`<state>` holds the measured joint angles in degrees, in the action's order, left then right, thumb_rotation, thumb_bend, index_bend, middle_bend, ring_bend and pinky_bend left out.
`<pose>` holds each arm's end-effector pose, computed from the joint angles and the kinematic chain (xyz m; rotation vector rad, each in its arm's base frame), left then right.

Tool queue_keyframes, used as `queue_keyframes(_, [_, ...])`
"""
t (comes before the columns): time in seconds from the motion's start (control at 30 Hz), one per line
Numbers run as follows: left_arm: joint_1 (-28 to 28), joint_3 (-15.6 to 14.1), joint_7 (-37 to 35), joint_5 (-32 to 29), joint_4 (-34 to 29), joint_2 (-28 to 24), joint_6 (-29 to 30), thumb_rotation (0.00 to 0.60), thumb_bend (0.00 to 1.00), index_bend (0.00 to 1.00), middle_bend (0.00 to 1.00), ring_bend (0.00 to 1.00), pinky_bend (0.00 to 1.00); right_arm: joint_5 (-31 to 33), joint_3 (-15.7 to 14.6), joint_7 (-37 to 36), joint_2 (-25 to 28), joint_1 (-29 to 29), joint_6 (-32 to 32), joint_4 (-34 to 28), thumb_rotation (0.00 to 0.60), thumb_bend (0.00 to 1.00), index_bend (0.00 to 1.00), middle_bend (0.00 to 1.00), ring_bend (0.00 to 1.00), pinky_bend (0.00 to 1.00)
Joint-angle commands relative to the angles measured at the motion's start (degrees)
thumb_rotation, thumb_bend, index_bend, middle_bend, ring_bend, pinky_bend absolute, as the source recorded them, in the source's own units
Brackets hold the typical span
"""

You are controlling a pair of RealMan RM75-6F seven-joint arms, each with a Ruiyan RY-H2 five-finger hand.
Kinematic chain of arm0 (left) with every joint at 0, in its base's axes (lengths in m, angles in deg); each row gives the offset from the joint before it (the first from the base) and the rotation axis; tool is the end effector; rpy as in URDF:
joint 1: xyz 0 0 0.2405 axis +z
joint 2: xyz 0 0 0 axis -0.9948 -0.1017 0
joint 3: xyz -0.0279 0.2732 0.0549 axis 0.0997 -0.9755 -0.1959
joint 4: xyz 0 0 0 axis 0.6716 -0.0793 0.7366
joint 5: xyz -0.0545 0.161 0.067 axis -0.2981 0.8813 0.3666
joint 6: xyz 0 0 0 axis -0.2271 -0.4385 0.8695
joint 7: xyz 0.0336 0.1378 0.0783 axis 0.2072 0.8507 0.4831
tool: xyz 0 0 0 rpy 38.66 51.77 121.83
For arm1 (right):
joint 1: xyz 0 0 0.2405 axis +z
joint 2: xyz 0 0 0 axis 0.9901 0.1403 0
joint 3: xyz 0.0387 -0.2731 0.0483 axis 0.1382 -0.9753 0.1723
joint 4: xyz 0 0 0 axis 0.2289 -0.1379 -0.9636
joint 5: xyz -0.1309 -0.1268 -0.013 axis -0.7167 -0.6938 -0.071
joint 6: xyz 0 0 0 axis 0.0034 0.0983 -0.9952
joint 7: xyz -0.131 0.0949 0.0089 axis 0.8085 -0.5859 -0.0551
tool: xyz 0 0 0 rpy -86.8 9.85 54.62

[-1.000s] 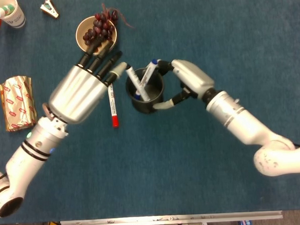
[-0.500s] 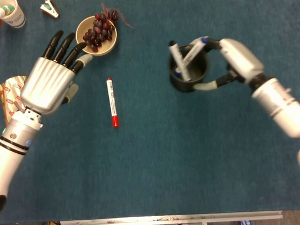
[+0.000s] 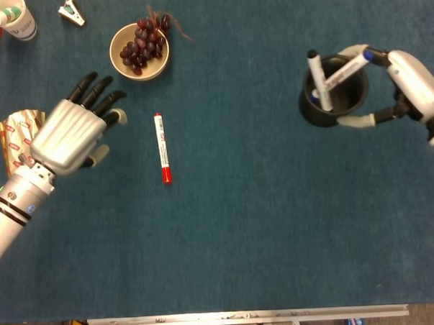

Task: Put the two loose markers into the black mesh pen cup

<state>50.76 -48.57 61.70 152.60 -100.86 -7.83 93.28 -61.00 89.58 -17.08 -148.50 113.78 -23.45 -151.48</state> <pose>-0.2210 0.3191 0.0951 -2.0597 -0.6093 -0.8972 -0.1951 -0.3393 0.1185 1.5644 -1.5406 1.3946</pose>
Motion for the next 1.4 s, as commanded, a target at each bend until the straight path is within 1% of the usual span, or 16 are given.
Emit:
queue_keyframes(0.03, [-1.66,-2.87,-5.15,5.14,5.21,2.53,-0.25,0.600,0.27,0.36,0.17,0.01,0.00,-0.63,-0.86,-0.76,0.60,-0.86,0.64,0.03,0.600,0.36,0.56,0.49,0.38,0.31])
queue_keyframes(0.2, [-3.78,-5.64,-10.33,11.17,11.91,6.04,1.02,0.600,0.27,0.39,0.18,0.01,0.00,-1.53,-2.02,-1.83,0.99,-2.10,1.93,0.24,0.600,0.36,0.56,0.49,0.38,0.31])
queue_keyframes(0.47, [-6.85,-8.38,-14.92,16.93,20.85,11.25,3.20,0.600,0.27,0.40,0.18,0.01,0.00,-1.69,-3.18,-2.16,1.07,-3.19,2.69,0.85,0.600,0.36,0.56,0.49,0.38,0.31])
queue_keyframes(0.67, [-8.54,-9.43,-16.70,18.68,25.53,14.68,4.25,0.600,0.27,0.40,0.18,0.01,0.00,-1.62,-3.84,-2.37,0.79,-3.71,2.80,1.36,0.600,0.36,0.56,0.49,0.38,0.31])
queue_keyframes(0.97, [-11.47,-10.89,-18.96,20.60,32.46,19.45,4.98,0.600,0.27,0.40,0.18,0.01,0.00,-1.42,-3.94,-2.73,0.64,-3.99,2.94,1.98,0.600,0.37,0.56,0.49,0.38,0.31])
queue_keyframes(1.2, [-12.33,-12.08,-21.14,20.79,37.90,22.83,6.03,0.600,0.27,0.41,0.18,0.01,0.00,-0.82,-3.93,-2.90,0.70,-4.27,2.85,2.42,0.600,0.37,0.56,0.49,0.38,0.31])
queue_keyframes(1.4, [-12.87,-13.23,-22.11,20.92,41.46,24.61,6.83,0.600,0.27,0.43,0.18,0.01,0.00,-0.41,-3.82,-3.16,0.65,-4.40,2.70,2.77,0.600,0.37,0.56,0.49,0.38,0.31])
